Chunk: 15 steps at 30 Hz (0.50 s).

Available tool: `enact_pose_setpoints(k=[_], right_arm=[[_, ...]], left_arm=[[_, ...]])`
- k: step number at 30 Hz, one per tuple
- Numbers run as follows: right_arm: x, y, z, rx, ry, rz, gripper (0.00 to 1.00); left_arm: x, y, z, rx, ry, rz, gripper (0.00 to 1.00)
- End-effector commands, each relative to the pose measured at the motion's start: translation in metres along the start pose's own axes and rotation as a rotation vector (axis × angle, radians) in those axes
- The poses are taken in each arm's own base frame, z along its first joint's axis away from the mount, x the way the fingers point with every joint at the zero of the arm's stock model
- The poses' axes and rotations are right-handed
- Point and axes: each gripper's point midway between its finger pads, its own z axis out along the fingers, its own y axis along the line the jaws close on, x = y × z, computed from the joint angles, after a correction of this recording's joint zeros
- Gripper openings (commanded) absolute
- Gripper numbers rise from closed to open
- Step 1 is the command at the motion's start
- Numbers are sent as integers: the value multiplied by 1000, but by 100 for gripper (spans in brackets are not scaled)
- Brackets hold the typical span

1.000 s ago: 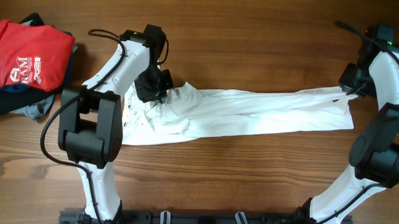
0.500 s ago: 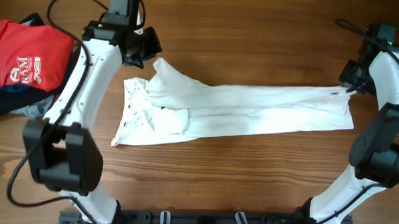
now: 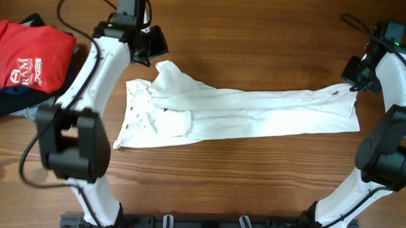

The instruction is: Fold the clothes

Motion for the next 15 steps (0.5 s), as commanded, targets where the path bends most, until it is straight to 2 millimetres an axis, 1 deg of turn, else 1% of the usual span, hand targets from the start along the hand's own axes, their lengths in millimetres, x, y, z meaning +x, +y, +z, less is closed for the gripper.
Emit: enact_pose_setpoints(k=[1,2,5,7,9,12,13,14,15], right_arm=[[2,-1,-6,-14,0,1,4],[2,-2,-6,-14,3,1,4],[3,-2,-6,-13,7,0,4],[3,-2,-6,-13,7,0,4],[3,-2,-6,-13,6,0,4],[3,-2,-6,-13,7,-1,4],[3,-2,-6,-13,7,0,4],[3,-2,-6,-13,7,0,4],[3,-2,-6,-13,7,0,4]], left_arm=[[11,17,47,-47,60,-72,46],[15,21,58,-57,76,-84,46],[20,28,77,-72,89,-104,48],[21,31,86,-75,93,-131,49],[29,35,97,-89,115,-142,50],[35,40,105,-101,134,-145,52],[38,41,111,-102,144,-152,49],[40,42,113,-101,148,-162,37],[38,38,113,-83,147,-160,21]])
